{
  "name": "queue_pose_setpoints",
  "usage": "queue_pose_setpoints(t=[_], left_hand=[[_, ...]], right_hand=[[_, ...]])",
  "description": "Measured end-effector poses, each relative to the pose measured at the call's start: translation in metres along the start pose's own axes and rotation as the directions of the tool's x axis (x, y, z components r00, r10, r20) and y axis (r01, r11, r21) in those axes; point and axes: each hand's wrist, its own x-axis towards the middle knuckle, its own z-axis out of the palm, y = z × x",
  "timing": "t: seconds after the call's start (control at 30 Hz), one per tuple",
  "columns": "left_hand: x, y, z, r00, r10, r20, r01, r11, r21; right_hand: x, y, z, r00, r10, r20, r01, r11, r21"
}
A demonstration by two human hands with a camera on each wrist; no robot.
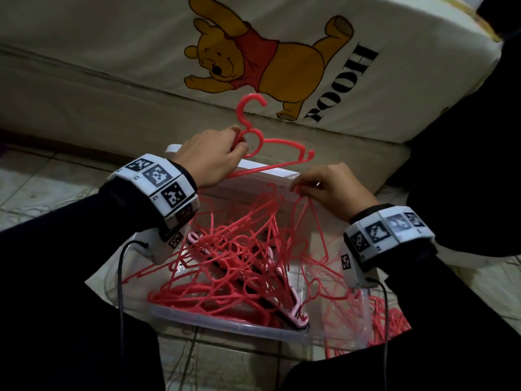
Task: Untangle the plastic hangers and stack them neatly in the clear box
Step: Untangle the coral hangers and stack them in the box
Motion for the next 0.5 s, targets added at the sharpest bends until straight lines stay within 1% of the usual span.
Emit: queue_pose_setpoints(t=[0.07,0.13,0.2,0.27,0.37,0.43,0.5], left_hand=[[0.000,0.001,0.000,1.000,-0.005,-0.002,0.005,1.000,-0.002],[0.000,0.002,0.000,1.000,-0.006,-0.001,0.006,1.000,-0.005],[0.000,0.002,0.001,1.000,-0.004,0.001,0.004,1.000,-0.015],[0.000,0.003,0.002,1.000,-0.007,0.006,0.007,1.000,-0.016],[-0.001,0.003,0.003,1.000,-0.016,0.018,0.016,1.000,-0.008],[-0.002,0.002,0.003,1.000,-0.017,0.026,0.017,1.000,0.000],[-0.002,0.002,0.003,0.999,-0.018,0.029,0.018,1.000,0.011]], right_hand=[[0.000,-0.008,0.013,0.994,-0.081,0.069,0.085,0.995,-0.048],[0.001,-0.017,0.027,0.984,-0.117,0.131,0.129,0.988,-0.081],[0.003,-0.021,0.033,0.984,-0.115,0.135,0.126,0.989,-0.072],[0.006,-0.021,0.030,0.990,-0.109,0.087,0.112,0.993,-0.031],[0.008,-0.018,0.020,0.998,-0.045,0.034,0.045,0.999,-0.018],[0.008,-0.018,0.020,0.997,-0.053,0.056,0.055,0.998,-0.022],[0.007,-0.022,0.029,0.984,-0.103,0.147,0.106,0.994,-0.017]])
